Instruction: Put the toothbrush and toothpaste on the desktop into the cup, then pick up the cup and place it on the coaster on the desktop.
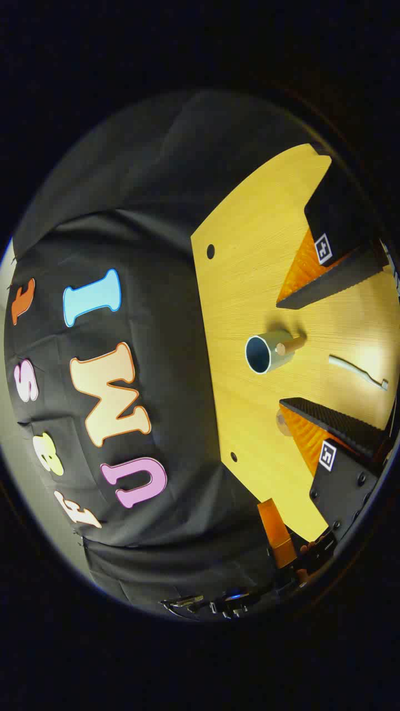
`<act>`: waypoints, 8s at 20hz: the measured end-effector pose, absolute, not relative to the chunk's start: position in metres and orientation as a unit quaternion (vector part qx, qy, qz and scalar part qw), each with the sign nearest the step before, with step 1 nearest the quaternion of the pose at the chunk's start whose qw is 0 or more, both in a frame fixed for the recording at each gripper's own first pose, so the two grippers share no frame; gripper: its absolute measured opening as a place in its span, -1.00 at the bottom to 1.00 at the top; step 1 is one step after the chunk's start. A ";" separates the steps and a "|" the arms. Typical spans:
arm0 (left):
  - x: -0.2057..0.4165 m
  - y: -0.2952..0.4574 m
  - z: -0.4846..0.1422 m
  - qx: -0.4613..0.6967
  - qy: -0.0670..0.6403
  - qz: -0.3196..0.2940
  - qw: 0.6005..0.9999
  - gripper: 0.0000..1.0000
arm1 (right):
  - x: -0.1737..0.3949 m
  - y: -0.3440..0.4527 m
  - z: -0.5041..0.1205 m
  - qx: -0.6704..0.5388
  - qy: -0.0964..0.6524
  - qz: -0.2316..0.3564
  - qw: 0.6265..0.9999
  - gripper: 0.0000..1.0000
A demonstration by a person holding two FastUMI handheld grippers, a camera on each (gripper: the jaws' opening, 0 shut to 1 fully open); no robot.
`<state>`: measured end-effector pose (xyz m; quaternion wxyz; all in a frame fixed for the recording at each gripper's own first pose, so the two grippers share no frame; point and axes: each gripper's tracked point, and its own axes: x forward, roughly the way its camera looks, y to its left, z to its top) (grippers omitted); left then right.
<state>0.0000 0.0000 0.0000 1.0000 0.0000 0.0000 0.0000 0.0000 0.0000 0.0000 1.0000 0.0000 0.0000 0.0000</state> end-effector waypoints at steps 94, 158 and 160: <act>0.030 0.062 -0.196 -0.024 0.434 0.088 0.896 -0.74 | 0.091 0.028 -0.207 -0.143 0.401 -0.004 0.905 -0.82; 0.155 -0.116 0.074 -0.024 -0.101 -0.189 0.977 -0.99 | 0.155 -0.067 0.067 0.031 -0.193 -0.012 0.981 0.93; 0.160 -0.132 0.071 -0.030 -0.102 -0.205 0.973 -0.99 | 0.142 -0.085 0.059 0.019 -0.188 -0.037 0.981 0.97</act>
